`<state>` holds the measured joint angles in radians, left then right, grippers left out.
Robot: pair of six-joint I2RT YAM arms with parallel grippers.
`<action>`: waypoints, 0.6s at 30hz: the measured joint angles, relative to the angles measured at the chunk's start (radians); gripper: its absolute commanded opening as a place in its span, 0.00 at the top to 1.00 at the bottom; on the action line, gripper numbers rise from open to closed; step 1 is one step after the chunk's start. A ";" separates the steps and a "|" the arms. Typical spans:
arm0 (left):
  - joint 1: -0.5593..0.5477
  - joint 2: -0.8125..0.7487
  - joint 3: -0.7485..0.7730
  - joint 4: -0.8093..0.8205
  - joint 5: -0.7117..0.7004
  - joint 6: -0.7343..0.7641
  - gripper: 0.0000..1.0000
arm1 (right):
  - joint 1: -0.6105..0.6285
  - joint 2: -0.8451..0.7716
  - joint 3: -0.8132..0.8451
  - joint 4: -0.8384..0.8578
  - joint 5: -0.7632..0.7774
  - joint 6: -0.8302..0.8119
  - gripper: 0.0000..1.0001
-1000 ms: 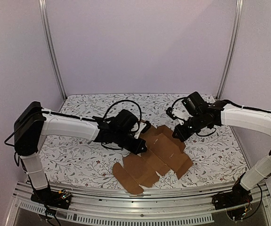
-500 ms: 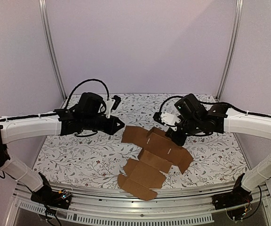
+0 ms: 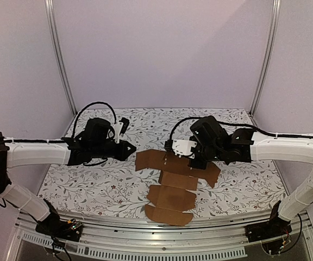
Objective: Fold the paper box
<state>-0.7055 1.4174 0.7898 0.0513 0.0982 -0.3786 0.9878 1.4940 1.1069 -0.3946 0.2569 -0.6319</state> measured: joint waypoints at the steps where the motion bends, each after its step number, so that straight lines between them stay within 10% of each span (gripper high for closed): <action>1: 0.007 0.010 -0.007 0.020 0.011 0.000 0.90 | 0.003 0.009 -0.003 0.014 0.010 -0.017 1.00; 18: 0.030 0.240 -0.039 0.261 0.272 -0.014 0.89 | 0.068 0.141 -0.138 0.311 0.191 -0.167 1.00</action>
<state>-0.6758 1.6569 0.7509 0.3122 0.3698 -0.3931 1.0557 1.6348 0.9684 -0.0837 0.4477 -0.7986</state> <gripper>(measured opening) 0.104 0.008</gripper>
